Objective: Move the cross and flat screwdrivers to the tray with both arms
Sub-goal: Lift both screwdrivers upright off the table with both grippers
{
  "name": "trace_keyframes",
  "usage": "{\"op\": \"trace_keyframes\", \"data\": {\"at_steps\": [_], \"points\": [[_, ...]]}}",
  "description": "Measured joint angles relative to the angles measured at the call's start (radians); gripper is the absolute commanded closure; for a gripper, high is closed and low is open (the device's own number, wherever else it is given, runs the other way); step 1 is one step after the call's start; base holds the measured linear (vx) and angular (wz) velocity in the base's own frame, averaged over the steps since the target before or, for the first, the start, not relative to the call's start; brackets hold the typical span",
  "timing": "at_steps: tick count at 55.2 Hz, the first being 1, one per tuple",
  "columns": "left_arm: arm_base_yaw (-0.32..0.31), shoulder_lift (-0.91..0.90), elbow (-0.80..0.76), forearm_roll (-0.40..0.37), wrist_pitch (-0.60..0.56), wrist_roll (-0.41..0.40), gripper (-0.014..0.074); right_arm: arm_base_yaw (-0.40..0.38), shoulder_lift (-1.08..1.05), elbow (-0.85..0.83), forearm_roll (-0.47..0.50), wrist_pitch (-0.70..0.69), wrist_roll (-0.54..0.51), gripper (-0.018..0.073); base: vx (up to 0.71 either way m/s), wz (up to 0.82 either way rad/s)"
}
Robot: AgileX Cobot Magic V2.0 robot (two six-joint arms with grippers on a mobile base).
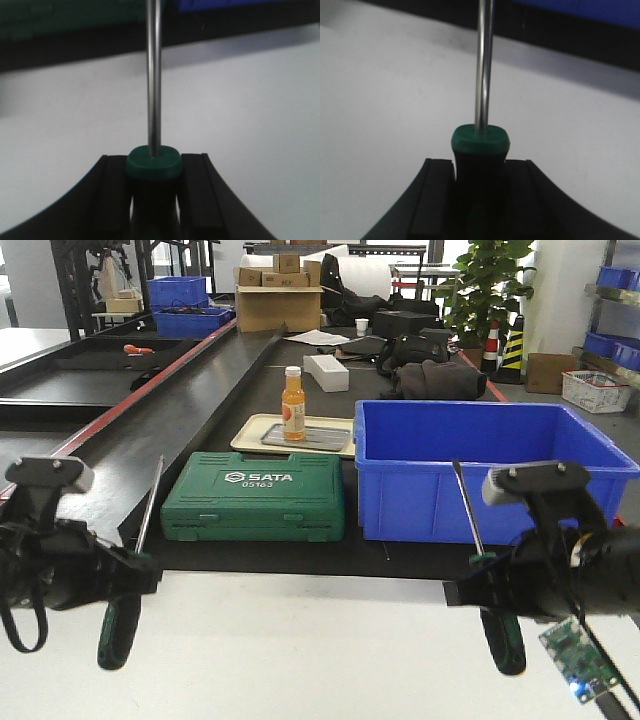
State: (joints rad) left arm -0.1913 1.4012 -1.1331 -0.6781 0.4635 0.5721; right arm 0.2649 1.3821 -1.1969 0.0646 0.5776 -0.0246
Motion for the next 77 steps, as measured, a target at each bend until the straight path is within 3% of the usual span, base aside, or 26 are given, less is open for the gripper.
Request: {"op": "trace_keyframes", "data": {"at_steps": [18, 77], "points": [[-0.005, -0.172, -0.049, -0.025, -0.062, 0.006, 0.0595, 0.014, -0.084, -0.136, -0.002, 0.016, 0.000, 0.0567, 0.00, 0.00], [-0.005, -0.174, -0.051, -0.025, -0.051, 0.007, 0.0593, 0.014, -0.084, -0.137, 0.000, 0.026, 0.000, 0.0567, 0.00, 0.00]]}}
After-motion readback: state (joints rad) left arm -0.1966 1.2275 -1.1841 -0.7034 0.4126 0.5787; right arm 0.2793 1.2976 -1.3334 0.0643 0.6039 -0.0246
